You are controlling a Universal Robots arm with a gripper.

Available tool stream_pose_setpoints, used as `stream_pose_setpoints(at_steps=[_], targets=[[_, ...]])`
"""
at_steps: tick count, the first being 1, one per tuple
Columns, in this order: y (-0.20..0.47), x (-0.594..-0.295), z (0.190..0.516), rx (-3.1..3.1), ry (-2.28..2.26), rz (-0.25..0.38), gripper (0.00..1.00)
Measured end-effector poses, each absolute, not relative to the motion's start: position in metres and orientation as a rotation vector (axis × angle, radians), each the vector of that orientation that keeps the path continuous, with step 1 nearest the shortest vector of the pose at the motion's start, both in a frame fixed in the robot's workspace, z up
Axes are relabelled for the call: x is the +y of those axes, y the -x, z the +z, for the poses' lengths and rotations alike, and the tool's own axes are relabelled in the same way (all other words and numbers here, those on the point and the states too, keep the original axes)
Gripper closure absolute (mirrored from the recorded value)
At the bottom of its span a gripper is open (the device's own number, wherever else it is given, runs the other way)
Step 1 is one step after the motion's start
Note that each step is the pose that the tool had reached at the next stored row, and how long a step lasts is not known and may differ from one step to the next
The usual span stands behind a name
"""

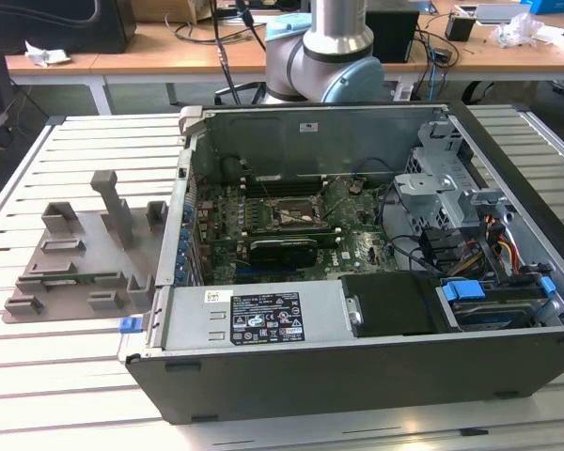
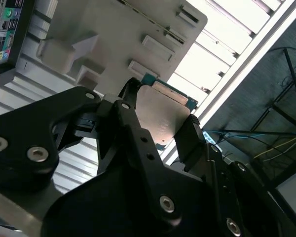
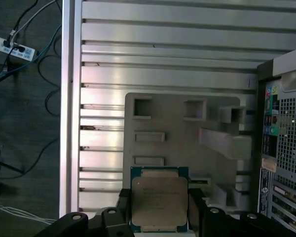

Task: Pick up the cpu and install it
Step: 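Pick up the cpu and move it towards the insertion slot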

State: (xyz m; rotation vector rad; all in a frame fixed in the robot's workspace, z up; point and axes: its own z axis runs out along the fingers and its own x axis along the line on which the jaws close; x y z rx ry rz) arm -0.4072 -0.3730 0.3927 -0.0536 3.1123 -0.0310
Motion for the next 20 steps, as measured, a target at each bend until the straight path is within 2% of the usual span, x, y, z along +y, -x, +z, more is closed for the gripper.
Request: stream_pose_setpoints(at_steps=[10,20], targets=[[0.396,-0.373,0.393,3.112,0.053,-0.017,0.45],[0.341,-0.373,0.393,3.113,0.053,-0.017,0.45]])
